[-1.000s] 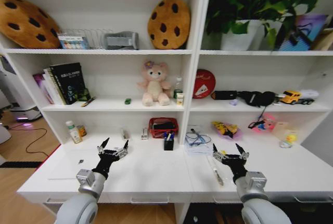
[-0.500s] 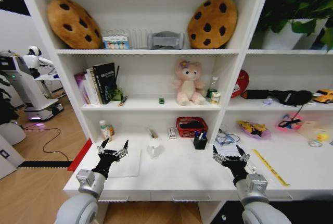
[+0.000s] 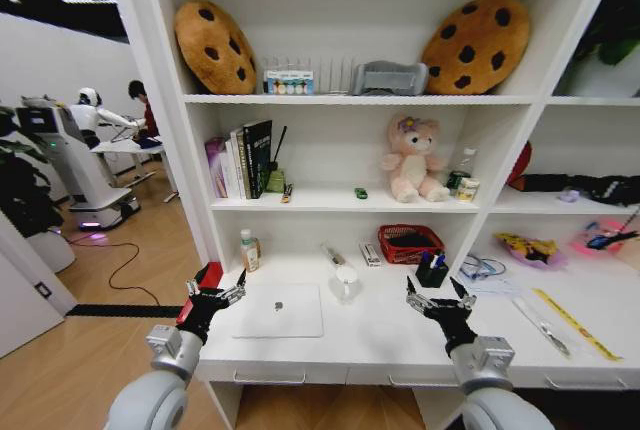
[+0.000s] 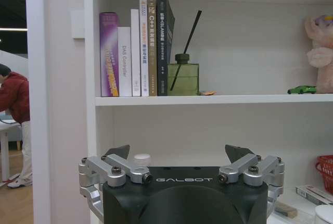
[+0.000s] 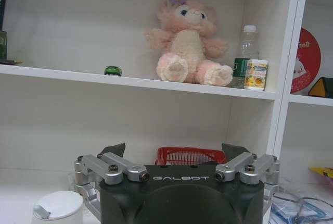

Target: Organize the objects on the table.

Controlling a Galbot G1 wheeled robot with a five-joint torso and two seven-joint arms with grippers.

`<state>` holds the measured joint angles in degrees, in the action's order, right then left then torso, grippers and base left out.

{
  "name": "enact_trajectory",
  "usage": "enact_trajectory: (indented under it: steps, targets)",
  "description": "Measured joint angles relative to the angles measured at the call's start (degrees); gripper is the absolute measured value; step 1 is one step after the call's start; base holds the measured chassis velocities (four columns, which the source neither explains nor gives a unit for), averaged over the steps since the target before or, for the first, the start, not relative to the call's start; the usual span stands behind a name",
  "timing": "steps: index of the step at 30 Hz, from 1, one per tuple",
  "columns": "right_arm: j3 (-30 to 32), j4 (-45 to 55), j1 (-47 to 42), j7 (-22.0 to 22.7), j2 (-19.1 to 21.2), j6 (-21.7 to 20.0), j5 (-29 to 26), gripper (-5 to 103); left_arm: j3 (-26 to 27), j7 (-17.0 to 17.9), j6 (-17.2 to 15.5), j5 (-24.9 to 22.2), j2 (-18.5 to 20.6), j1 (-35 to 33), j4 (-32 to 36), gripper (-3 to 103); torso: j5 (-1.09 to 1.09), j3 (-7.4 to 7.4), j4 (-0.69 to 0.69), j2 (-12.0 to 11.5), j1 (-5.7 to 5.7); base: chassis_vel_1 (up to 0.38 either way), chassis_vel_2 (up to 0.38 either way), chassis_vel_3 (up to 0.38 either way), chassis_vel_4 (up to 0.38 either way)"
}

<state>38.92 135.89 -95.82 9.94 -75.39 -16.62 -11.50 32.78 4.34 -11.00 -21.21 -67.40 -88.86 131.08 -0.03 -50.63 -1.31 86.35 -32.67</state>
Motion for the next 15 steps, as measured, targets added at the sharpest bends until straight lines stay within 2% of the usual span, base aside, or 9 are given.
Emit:
enact_trajectory:
  steps: [2, 8, 15]
  targets:
    - [0.0, -0.1, 0.1, -0.2, 0.1, 0.0, 0.0, 100, 0.0, 0.0, 0.0, 0.0, 0.0, 0.0, 0.0, 100, 0.08, 0.00, -0.02, 0.0, 0.01, -0.077, -0.051, 0.050, 0.040]
    - [-0.6, 0.3, 0.0, -0.8, 0.1, -1.6, 0.6, 100, 0.0, -0.1, 0.0, 0.0, 0.0, 0.0, 0.0, 100, 0.02, 0.00, -0.02, 0.0, 0.00, -0.013, -0.020, 0.008, 0.010]
    - [-0.8, 0.2, 0.2, -1.2, 0.1, -1.8, 0.8, 100, 0.0, -0.1, 0.0, 0.0, 0.0, 0.0, 0.0, 100, 0.02, 0.00, -0.02, 0.0, -0.01, 0.102, -0.048, -0.105, 0.064]
